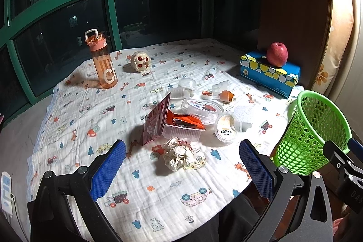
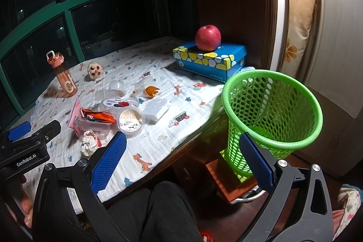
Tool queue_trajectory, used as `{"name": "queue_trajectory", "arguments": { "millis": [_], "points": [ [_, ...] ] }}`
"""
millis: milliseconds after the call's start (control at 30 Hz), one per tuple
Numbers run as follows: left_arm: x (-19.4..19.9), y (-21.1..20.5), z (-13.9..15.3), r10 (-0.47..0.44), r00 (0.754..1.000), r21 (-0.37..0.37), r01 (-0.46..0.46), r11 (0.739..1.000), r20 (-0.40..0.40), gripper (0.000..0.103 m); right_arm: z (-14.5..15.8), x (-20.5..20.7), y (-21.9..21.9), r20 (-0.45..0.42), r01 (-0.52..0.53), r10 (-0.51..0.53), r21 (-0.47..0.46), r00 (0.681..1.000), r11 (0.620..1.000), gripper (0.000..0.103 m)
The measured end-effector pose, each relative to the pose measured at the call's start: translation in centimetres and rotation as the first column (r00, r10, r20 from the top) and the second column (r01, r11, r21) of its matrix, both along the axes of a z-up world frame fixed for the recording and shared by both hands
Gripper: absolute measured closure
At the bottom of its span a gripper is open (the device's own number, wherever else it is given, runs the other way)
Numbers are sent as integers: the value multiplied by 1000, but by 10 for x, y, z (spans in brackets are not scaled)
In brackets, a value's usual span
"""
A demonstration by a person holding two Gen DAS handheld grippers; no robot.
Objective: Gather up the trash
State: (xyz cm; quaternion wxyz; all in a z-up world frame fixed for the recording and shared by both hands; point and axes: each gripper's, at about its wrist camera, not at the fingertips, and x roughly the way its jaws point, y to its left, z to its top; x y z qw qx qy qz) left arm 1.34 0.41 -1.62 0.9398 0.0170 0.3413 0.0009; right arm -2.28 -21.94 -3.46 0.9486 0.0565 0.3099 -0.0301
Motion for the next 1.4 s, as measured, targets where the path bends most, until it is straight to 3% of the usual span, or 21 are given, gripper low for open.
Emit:
{"name": "queue_trajectory", "arguments": {
  "millis": [733,1400],
  "points": [
    [32,12,-15,36,998,4,-36,999,-58,6,-16,35,12,-62,-51,51,-12,997,999,5],
    [73,51,-34,114,986,6,-114,993,-120,6,-38,89,40,-129,-151,147,-24,981,988,5]
  ]
}}
